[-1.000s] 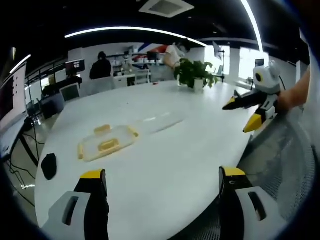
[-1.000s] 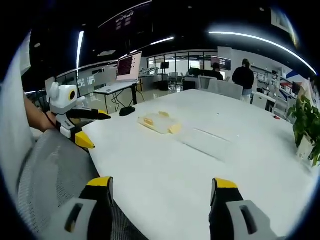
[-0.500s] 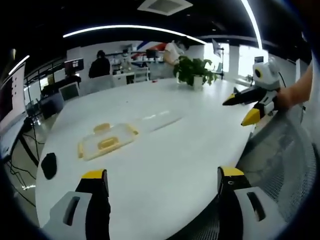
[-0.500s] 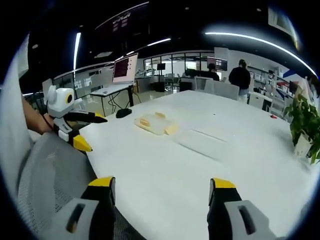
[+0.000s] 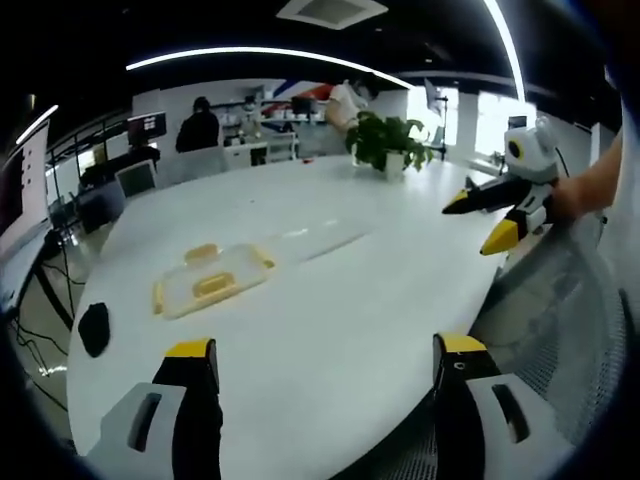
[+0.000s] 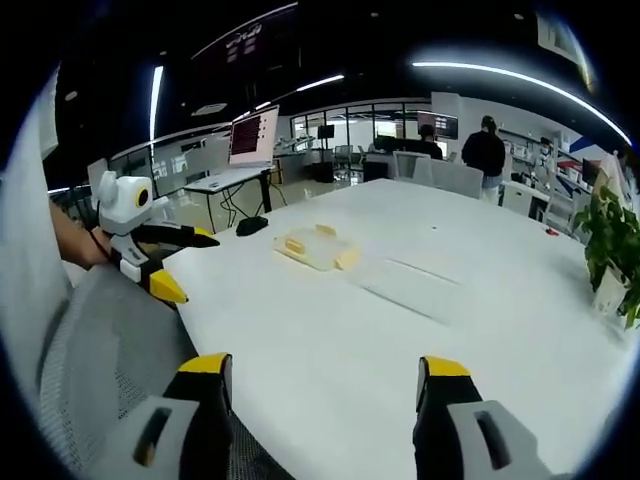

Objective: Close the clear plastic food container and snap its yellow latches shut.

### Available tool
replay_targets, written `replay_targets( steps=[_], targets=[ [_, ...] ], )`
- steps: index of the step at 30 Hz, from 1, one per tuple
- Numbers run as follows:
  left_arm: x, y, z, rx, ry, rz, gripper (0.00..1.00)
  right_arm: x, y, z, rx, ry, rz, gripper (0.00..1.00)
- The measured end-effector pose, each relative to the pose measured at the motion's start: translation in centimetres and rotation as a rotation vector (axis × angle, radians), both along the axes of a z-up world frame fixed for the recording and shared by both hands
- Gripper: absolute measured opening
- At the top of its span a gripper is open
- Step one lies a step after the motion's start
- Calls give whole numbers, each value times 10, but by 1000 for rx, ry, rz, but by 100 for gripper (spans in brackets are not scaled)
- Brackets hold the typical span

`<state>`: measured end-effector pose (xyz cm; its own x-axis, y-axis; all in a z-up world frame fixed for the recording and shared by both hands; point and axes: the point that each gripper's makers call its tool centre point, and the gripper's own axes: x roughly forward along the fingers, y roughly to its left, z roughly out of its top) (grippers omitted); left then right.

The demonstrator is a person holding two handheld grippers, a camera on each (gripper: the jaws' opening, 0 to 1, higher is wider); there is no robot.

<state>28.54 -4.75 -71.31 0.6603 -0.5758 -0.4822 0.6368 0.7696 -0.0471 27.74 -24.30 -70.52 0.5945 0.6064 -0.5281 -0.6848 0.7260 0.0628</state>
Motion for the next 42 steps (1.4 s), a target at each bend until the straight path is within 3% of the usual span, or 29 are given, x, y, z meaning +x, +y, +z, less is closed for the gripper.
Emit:
replay_targets(
  steps=[8,20,27,42],
  targets=[
    [0,-3,3,3,0,-29,87,0,4,1,-28,-4,30,72],
    [14,-4,12,13,-25,-59,84,17,6,14,-34,-53,23,68],
    [15,-8,15,-5,-25,-87,83,16,13,12,-12,-30,37,69],
    [29,1,17,-9,-43,-67,83,30,32,19,-7,-57,75,70]
  ],
)
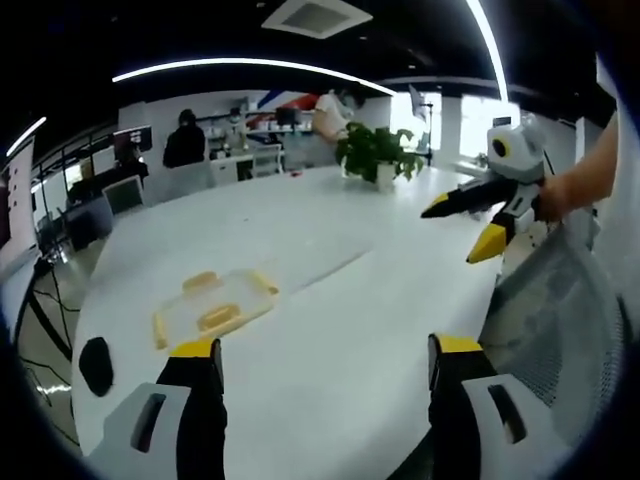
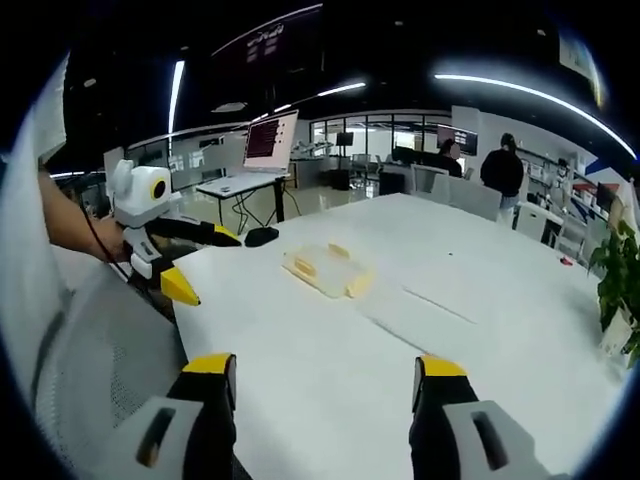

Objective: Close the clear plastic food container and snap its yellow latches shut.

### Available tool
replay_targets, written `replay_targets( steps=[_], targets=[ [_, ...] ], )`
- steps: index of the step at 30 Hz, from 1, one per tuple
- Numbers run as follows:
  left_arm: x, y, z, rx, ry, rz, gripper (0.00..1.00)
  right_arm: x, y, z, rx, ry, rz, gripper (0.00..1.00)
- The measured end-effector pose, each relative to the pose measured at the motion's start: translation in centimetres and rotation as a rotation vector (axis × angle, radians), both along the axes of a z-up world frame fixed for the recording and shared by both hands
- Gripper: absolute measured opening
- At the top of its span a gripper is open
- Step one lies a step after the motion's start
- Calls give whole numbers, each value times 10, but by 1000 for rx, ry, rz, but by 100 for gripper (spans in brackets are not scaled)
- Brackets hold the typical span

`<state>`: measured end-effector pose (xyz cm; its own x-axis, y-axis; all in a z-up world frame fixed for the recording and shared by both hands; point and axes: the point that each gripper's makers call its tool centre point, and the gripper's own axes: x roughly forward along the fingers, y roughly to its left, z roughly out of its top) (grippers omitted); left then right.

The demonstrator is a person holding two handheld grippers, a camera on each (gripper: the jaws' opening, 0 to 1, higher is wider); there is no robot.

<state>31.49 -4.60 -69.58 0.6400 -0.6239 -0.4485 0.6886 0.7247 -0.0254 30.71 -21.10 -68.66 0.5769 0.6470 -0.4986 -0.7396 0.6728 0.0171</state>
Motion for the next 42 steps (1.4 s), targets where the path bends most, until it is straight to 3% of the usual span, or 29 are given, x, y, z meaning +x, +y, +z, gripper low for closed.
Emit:
replay_targets(
  steps=[12,30,42],
  targets=[
    [10,2,1,7,-8,11,82,12,18,3,1,-3,33,69],
    [22,-2,0,33,-25,-12,81,28,29,2,-2,-9,53,69],
    [30,5,-2,71,-40,-11,82,42,35,3,-2,-9,65,67]
  ],
)
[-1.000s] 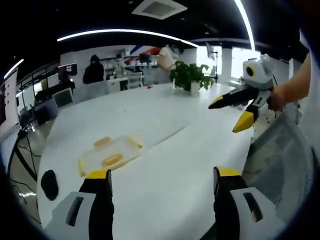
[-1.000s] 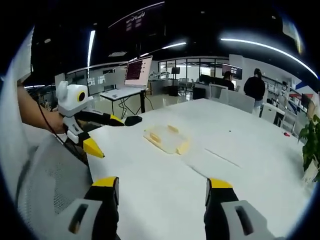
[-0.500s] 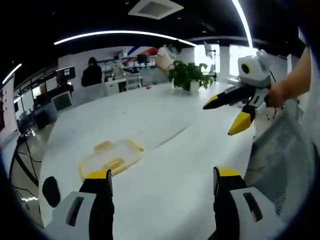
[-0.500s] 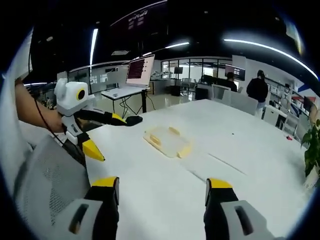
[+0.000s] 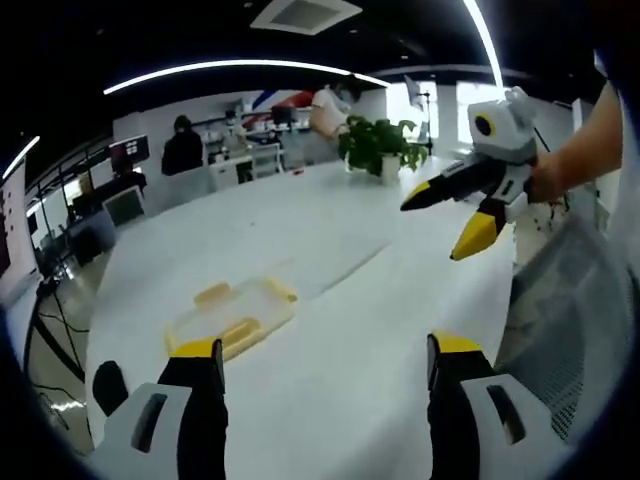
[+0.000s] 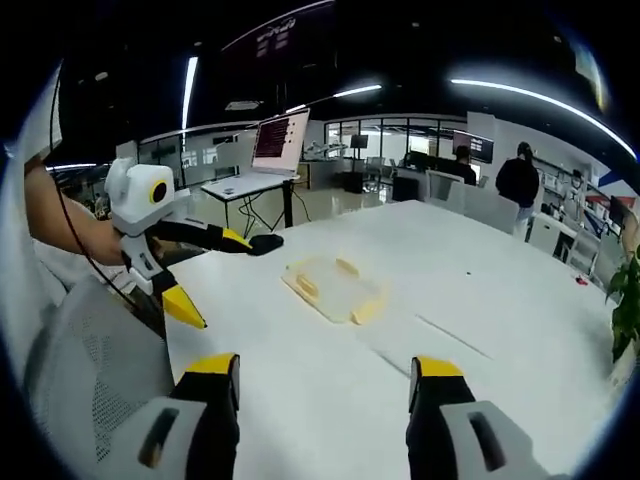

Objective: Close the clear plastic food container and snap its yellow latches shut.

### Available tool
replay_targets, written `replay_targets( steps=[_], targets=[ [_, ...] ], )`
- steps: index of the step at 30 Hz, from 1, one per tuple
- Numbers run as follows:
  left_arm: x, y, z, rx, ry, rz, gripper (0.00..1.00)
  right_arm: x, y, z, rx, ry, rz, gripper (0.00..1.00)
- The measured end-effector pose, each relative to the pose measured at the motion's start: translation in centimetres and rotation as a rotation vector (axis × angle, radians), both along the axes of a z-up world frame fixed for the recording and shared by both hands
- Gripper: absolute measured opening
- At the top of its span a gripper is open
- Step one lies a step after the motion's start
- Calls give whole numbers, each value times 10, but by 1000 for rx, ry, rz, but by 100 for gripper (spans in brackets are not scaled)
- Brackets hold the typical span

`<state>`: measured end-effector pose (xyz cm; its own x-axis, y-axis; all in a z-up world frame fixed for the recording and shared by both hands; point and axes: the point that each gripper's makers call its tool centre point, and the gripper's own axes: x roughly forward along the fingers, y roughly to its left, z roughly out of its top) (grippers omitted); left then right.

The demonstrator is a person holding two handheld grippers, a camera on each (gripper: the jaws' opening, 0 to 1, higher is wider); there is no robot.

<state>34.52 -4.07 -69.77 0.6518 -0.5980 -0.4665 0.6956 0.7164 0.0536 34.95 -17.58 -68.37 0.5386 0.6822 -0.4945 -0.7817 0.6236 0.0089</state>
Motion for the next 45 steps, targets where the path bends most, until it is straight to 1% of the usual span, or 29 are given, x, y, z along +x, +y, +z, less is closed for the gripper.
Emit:
replay_targets(
  steps=[2,7,14,21,26,31,35,38,45],
  targets=[
    [1,1,-1,-2,6,1,81,2,1,2,6,-4,3,67],
    [3,4,-3,6,7,2,81,4,5,-1,-7,-5,21,67],
    [7,10,-7,25,12,6,80,9,12,-2,-3,2,36,66],
    [12,17,-11,38,23,15,80,19,18,-5,-13,2,58,65],
    [17,21,-9,40,27,20,80,28,20,-6,-19,-8,67,65],
    [23,23,-6,52,17,15,80,34,22,-7,-14,-2,73,65],
    [30,25,-6,59,17,15,80,37,24,-8,-26,-5,87,64],
    [30,23,-6,60,15,7,79,41,25,-9,-32,-7,94,64],
    [35,25,-12,98,23,-21,79,51,27,-11,-31,-3,102,64]
  ],
)
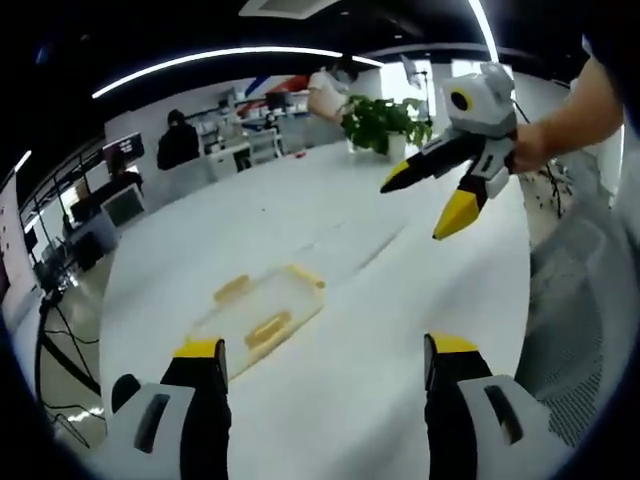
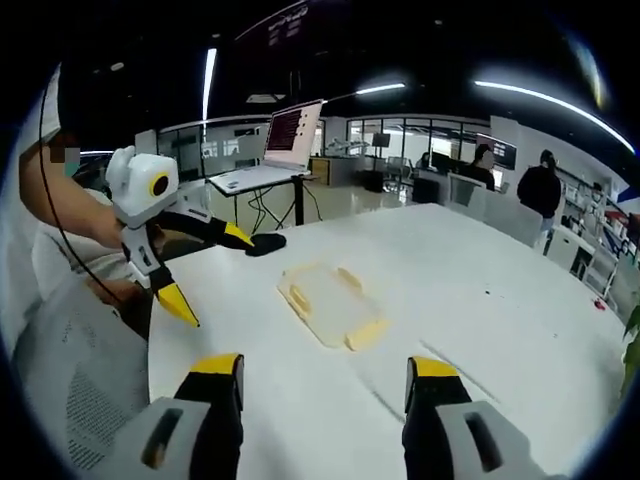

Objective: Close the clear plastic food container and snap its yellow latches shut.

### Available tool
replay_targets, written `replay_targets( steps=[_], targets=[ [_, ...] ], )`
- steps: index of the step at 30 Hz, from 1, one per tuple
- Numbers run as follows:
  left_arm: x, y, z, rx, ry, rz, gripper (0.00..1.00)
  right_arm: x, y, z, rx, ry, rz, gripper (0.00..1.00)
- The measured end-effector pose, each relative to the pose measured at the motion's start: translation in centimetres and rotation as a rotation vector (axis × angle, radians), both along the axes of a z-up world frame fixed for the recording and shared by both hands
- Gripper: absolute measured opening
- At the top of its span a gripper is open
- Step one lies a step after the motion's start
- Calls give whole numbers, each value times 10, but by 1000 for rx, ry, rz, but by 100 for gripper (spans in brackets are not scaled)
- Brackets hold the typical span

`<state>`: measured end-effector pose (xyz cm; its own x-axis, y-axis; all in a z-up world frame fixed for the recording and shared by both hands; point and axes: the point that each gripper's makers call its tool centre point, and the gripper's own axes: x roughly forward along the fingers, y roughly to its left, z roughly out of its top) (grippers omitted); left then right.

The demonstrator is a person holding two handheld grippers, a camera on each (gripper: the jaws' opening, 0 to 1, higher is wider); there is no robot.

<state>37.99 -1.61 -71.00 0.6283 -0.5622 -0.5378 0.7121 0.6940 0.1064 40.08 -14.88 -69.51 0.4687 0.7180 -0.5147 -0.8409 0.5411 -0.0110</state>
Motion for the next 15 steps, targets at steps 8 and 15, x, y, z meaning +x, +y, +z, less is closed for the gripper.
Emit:
replay_targets(
  steps=[8,15],
  targets=[
    [9,5,4,2,-2,0,79,7,2,-1,-7,3,19,63],
    [13,9,4,24,-2,-20,78,12,5,-2,-26,-2,47,63]
  ],
)
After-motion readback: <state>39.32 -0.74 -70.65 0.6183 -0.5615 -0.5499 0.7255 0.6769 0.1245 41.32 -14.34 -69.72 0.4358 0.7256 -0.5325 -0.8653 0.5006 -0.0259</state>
